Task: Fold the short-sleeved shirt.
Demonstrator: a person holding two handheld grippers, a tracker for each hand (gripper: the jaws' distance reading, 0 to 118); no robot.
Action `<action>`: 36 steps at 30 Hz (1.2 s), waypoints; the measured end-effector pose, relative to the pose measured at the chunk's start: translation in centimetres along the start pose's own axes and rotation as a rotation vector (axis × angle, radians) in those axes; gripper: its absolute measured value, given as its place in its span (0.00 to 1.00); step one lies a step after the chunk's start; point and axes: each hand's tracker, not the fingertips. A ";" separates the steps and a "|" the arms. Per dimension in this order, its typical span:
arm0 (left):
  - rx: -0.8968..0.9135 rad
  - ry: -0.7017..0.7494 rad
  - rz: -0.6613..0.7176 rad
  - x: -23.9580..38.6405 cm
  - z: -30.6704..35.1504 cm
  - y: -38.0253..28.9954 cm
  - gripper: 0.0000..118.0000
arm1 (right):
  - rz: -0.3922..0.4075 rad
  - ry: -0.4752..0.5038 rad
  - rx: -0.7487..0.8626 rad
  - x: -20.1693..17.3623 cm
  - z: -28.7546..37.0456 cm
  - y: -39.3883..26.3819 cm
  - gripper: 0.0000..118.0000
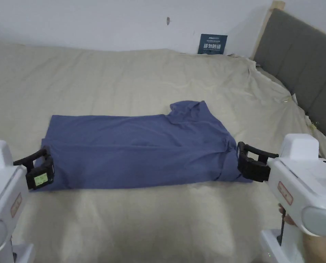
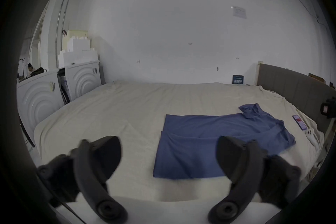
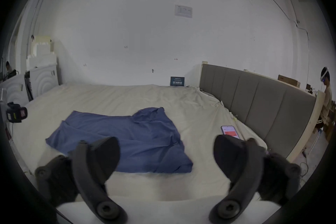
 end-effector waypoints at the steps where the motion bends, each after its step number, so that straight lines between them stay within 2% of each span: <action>1: -0.001 -0.008 -0.001 0.1 0.6 -0.1 0.58 | -0.002 0.003 0.006 0.2 0.3 -0.4 0.64; 3: 0.002 -0.030 0.008 0.2 1.3 -0.5 0.33 | -0.017 0.004 0.016 -0.2 1.1 -0.8 0.24; 4: 0.014 -0.042 0.015 0.2 1.8 -0.7 0.16 | -0.033 0.006 0.022 -0.2 1.3 -1.1 0.05; 5: 0.016 -0.046 0.012 0.4 2.0 -0.8 0.06 | -0.040 0.007 0.024 -0.1 1.4 -1.4 0.03; 6: 0.020 -0.045 0.010 0.6 2.2 -0.9 0.00 | -0.046 0.015 0.017 -0.1 1.5 -1.4 0.00; 18: 0.016 -0.095 0.046 0.9 2.0 -0.9 0.00 | -0.089 0.038 -0.032 0.3 0.6 -1.2 0.00; 23: 0.008 -0.100 0.050 1.2 1.2 -0.8 0.00 | -0.098 0.054 -0.119 0.9 -3.1 -0.3 0.00; 27: 0.003 -0.099 0.050 1.4 0.6 -0.7 0.00 | -0.099 0.055 -0.253 2.3 -8.0 0.6 0.00; 28: 0.001 -0.098 0.050 1.5 0.4 -0.6 0.00 | -0.092 0.050 -0.299 2.6 -9.3 0.8 0.06; 29: -0.002 -0.099 0.051 1.5 0.3 -0.6 0.00 | -0.112 0.059 -0.330 2.8 -10.1 1.0 0.19; 30: -0.006 -0.099 0.052 1.5 0.2 -0.6 0.00 | -0.138 0.057 -0.356 3.2 -11.3 1.1 0.42; 31: -0.012 -0.099 0.053 1.6 -0.1 -0.5 0.00 | -0.155 0.054 -0.412 3.7 -12.8 1.1 0.76; 32: -0.018 -0.100 0.054 1.6 -0.3 -0.5 0.00 | -0.169 0.052 -0.470 4.1 -14.0 1.1 0.92; 33: -0.023 -0.099 0.056 1.6 -0.6 -0.5 0.00 | -0.195 0.039 -0.492 4.3 -15.0 1.0 0.99; 36: -0.036 -0.090 0.059 1.7 -1.1 -0.6 0.00 | -0.173 -0.020 -0.580 5.0 -18.3 0.5 1.00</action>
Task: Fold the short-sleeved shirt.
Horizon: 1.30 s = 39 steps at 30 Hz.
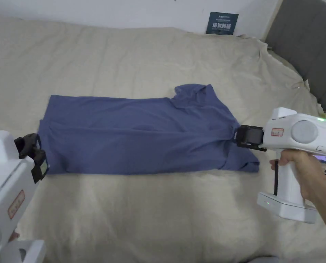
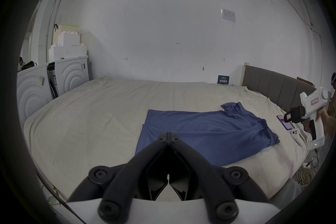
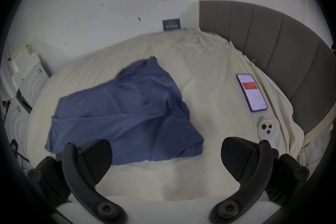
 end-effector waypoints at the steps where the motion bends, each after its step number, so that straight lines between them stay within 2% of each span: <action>1: -0.008 -0.001 0.007 -0.1 -0.3 0.0 0.00 | -0.002 -0.015 -0.039 0.3 -1.0 0.2 1.00; 5: -0.031 0.004 0.030 0.0 -1.4 -0.1 0.00 | 0.005 -0.099 -0.152 1.3 -4.8 0.5 0.97; 9: -0.066 0.011 0.028 0.1 -3.0 -0.4 0.00 | -0.010 -0.119 -0.219 2.0 -7.7 0.0 0.87; 12: -0.088 0.017 0.033 0.1 -4.0 -0.7 0.00 | -0.038 -0.127 -0.234 2.3 -9.2 -0.5 0.69; 14: -0.108 0.017 0.033 0.1 -4.7 -0.9 0.00 | -0.045 -0.113 -0.245 2.4 -9.7 -0.7 0.67; 16: -0.124 0.016 0.034 0.1 -5.3 -1.1 0.00 | -0.048 -0.089 -0.253 2.2 -10.1 -0.9 0.47; 20: -0.154 0.013 0.023 0.3 -6.3 -1.4 0.00 | -0.045 -0.063 -0.266 1.9 -10.5 -1.0 0.26; 21: -0.161 0.014 0.026 0.3 -6.5 -1.4 0.00 | -0.045 -0.062 -0.266 2.0 -10.5 -0.9 0.19; 22: -0.172 0.014 0.041 0.2 -6.8 -1.3 0.00 | -0.041 -0.062 -0.261 2.0 -10.5 -0.9 0.08; 24: -0.215 0.004 0.114 -0.3 -7.6 -0.9 0.02 | -0.062 -0.053 -0.261 2.0 -10.4 -0.8 0.08; 26: -0.269 -0.006 0.178 -1.1 -8.8 -0.4 0.20 | -0.041 -0.053 -0.261 2.0 -10.3 -0.5 0.08; 27: -0.294 -0.009 0.197 -1.5 -9.5 -0.1 0.31 | -0.035 -0.053 -0.261 1.9 -10.0 -0.4 0.08; 28: -0.324 -0.014 0.211 -1.9 -10.3 0.1 0.48 | -0.030 -0.056 -0.255 1.8 -9.8 -0.4 0.08; 29: -0.352 -0.017 0.212 -2.3 -11.0 0.4 0.60 | -0.027 -0.057 -0.249 1.8 -9.5 -0.4 0.08; 31: -0.419 -0.020 0.206 -3.4 -12.9 1.3 0.80 | -0.024 -0.057 -0.238 1.8 -9.1 -0.2 0.08; 34: -0.491 -0.005 0.196 -5.0 -15.2 2.6 0.90 | -0.030 -0.054 -0.228 2.0 -8.7 -0.1 0.08; 37: -0.597 0.066 0.213 -6.6 -17.7 2.8 0.91 | -0.027 -0.053 -0.225 1.9 -8.5 -0.1 0.08; 39: -0.680 0.115 0.171 -7.1 -19.2 2.3 0.91 | -0.028 -0.054 -0.228 2.0 -8.5 0.0 0.08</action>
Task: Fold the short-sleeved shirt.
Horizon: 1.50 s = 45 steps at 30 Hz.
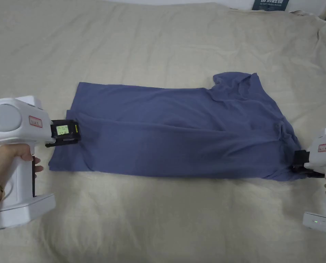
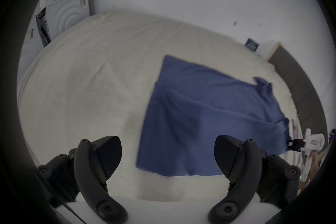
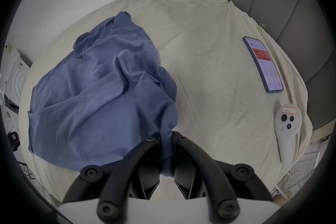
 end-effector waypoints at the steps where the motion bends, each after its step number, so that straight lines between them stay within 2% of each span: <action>1: -0.041 0.022 -0.038 0.0 -0.9 0.1 0.91 | -0.001 -0.002 0.000 0.0 0.0 0.0 0.08; 4: -0.152 0.062 -0.165 0.3 -3.0 -0.5 0.88 | 0.022 -0.017 -0.005 -0.5 -0.3 0.0 0.08; 5: -0.170 0.070 -0.170 0.4 -3.4 -0.7 0.88 | 0.030 -0.021 -0.005 -0.6 -0.3 0.0 0.08; 6: -0.184 0.077 -0.170 0.4 -3.7 -0.8 0.84 | 0.035 -0.024 -0.007 -0.8 -0.4 -0.1 0.08; 10: -0.208 0.043 -0.144 0.8 -4.8 -1.6 0.49 | 0.045 -0.031 -0.014 -1.0 -0.7 -0.1 0.08; 11: -0.191 0.058 -0.168 0.9 -4.6 -1.6 0.46 | 0.045 -0.030 -0.016 -1.0 -0.8 -0.2 0.08; 12: -0.190 0.051 -0.184 1.1 -4.6 -1.6 0.38 | 0.045 -0.031 -0.017 -1.0 -0.8 -0.2 0.08; 14: -0.186 0.030 -0.189 1.2 -4.3 -1.5 0.04 | 0.050 -0.030 -0.020 -0.9 -0.9 -0.2 0.08; 15: -0.188 -0.010 -0.165 1.4 -4.1 -1.3 0.01 | 0.050 -0.030 -0.020 -0.9 -0.9 -0.2 0.08; 19: -0.182 0.029 -0.192 1.5 -3.1 -1.3 0.00 | 0.059 -0.030 -0.028 -0.5 -0.1 0.3 0.08; 25: -0.146 -0.052 -0.084 -1.1 0.4 -0.2 0.00 | 0.073 0.005 -0.021 0.5 3.1 1.3 0.08; 29: -0.126 -0.060 -0.095 -2.7 3.4 -0.9 0.00 | 0.091 0.046 -0.027 1.3 6.0 0.7 0.08; 37: -0.119 -0.078 -0.081 -6.2 7.5 -7.7 0.00 | 0.095 0.120 -0.059 3.0 10.1 -6.6 0.08; 45: -0.159 -0.049 -0.080 -7.3 6.1 -14.4 0.00 | 0.089 0.077 -0.076 3.3 8.3 -13.4 0.08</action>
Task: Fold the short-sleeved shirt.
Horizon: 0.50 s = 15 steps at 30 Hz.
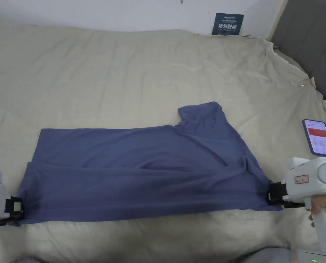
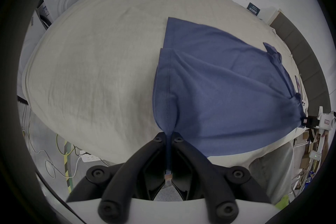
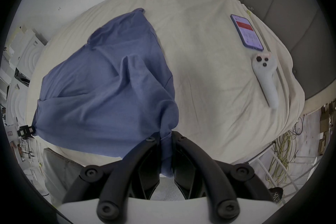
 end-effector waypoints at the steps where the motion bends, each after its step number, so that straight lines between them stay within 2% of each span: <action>1: 0.006 0.006 0.003 0.1 -0.3 -0.3 0.07 | -0.017 0.000 -0.002 0.0 -0.3 -0.3 0.08; 2: 0.014 0.014 0.006 0.2 -0.4 -0.6 0.21 | -0.022 0.005 0.002 0.0 -0.5 -0.5 0.09; 3: 0.021 0.052 0.006 0.3 -0.4 -0.6 0.38 | -0.025 0.006 0.014 -0.1 -0.5 -0.7 0.14; 4: 0.025 0.113 0.002 0.4 -0.4 -0.6 0.64 | -0.031 -0.009 0.021 -0.1 -0.3 -0.8 0.32; 5: 0.038 0.117 -0.006 0.2 0.0 -0.5 0.80 | -0.029 -0.028 0.021 0.0 0.0 -0.7 0.56; 6: 0.058 0.113 -0.004 0.0 0.9 -0.6 0.92 | -0.021 -0.033 0.025 0.2 0.6 -0.6 0.78; 7: 0.089 0.111 0.015 -0.3 1.8 -0.1 0.98 | -0.007 -0.046 0.038 0.3 1.4 -0.4 0.94; 10: 0.210 0.078 0.067 -0.9 5.3 1.8 0.98 | 0.002 -0.051 0.163 0.5 5.0 0.9 0.95; 15: 0.436 -0.012 0.031 1.1 11.0 4.2 0.98 | -0.012 -0.049 0.415 -1.0 11.5 2.7 0.95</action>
